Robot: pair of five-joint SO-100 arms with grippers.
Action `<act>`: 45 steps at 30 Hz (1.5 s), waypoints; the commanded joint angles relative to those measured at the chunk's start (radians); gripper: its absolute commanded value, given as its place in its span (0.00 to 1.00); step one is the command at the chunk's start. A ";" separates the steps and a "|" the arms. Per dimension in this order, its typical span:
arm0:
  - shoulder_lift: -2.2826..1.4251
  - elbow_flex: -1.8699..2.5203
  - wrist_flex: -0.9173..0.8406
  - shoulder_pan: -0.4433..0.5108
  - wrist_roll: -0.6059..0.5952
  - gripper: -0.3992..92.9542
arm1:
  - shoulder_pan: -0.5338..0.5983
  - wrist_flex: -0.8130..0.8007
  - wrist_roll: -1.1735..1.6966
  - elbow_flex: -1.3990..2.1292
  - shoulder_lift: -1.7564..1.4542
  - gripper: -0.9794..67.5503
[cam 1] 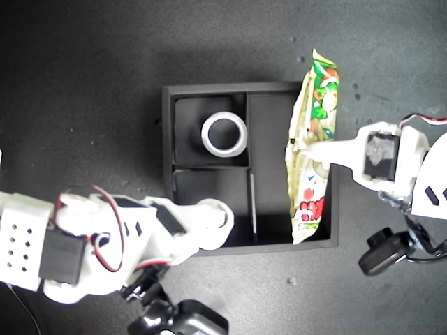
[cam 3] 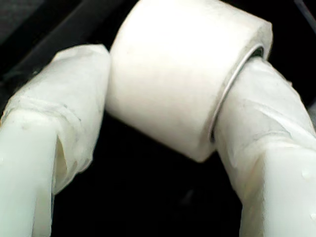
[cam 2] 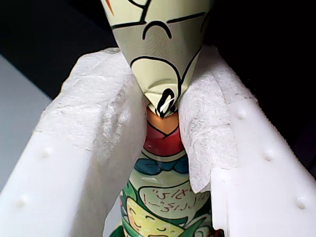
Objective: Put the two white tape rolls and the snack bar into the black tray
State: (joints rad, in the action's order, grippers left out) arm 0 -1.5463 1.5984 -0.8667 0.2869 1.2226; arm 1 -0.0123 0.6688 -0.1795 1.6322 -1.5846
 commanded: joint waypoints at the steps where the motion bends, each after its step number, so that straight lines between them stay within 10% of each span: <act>1: -0.077 0.012 -0.005 0.000 0.015 0.19 | -0.017 0.002 0.035 -0.002 -0.011 0.01; 11: -0.293 0.167 -0.005 -0.021 0.012 0.25 | -0.034 0.003 0.041 0.049 -0.009 0.06; 14: -0.426 0.311 -0.006 -0.037 0.064 0.24 | -0.018 0.048 0.040 0.051 -0.009 0.42; 16: -0.541 0.443 -0.021 -0.063 0.107 0.22 | -0.005 0.098 0.040 0.035 -0.011 0.48; 26: -1.089 1.069 -0.008 -0.152 0.206 0.01 | 0.014 0.434 -0.469 -0.187 -0.048 0.36; 30: -1.261 1.213 -0.011 -0.155 0.210 0.01 | 0.015 0.336 -0.788 -0.023 -0.230 0.01; 45: -1.839 1.502 -0.247 -0.106 0.275 0.01 | -0.080 0.005 -1.170 1.062 -1.006 0.01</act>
State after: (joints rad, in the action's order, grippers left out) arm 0 -3.3364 3.0726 -1.1029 0.1657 1.4864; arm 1 -0.0675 0.7133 -1.3208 2.5157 -2.4237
